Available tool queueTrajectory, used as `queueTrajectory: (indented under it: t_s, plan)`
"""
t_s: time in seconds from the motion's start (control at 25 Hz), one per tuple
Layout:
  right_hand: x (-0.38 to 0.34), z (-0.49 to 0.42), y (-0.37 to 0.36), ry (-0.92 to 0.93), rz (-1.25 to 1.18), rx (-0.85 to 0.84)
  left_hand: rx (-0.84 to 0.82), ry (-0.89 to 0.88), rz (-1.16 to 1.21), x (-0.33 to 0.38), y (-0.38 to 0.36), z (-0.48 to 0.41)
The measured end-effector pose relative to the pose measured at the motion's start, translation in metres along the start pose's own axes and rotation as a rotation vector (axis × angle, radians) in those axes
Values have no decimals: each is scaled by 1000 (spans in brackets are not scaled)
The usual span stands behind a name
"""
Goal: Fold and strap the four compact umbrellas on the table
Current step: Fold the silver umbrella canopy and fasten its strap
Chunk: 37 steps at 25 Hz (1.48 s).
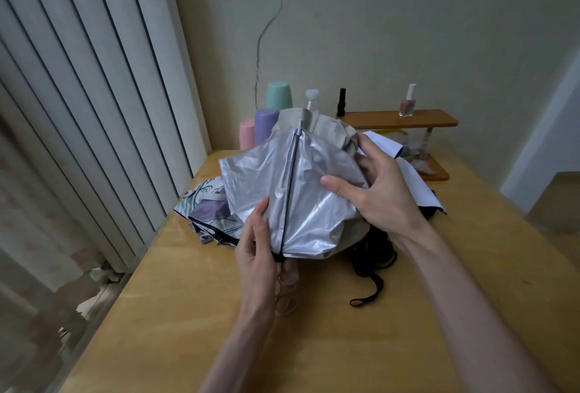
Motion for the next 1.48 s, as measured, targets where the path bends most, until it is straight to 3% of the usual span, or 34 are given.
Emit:
queueTrajectory:
  t_s: [0.16,0.28,0.44,0.56,0.72,0.92,1.04,1.12,1.2,1.32,1.4,1.48]
  plan:
    - [8,-1,3,2,-56,5,-174,82,33,-10,-19,1]
    - [10,0,-5,-6,54,-35,-215,179,77,-19,-22,2]
    - [12,-3,-7,9,220,-49,-158,132,64,-16,-18,1]
    - [6,-1,-2,19,196,-37,-89,161,142,-16,-11,-1]
    - [-2,1,19,80,306,52,36,72,80,-10,5,-7]
    - [29,10,5,-172,283,-283,82,66,73,-4,14,-7]
    - [28,17,15,-238,458,-378,135,49,65,-1,22,-9]
    - [14,13,31,-183,508,-312,204,34,53,0,31,-12]
    - [-3,4,52,-44,485,-125,257,35,54,-1,37,-13]
    - [-15,1,58,117,298,52,284,52,72,-3,39,-14]
    - [-3,2,45,59,215,-11,278,34,78,-3,38,-14]
    - [17,4,30,-67,327,-167,277,29,78,-4,40,-16]
Point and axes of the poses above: each hand's wrist, its own z-axis away from the middle knuckle, its own y-axis out of the back of the hand, x = y × z, the point moved 10 cm from there along -z, towards the middle knuckle, and after that the axes turned 11 degrees about -z, right-handed, at the moved point
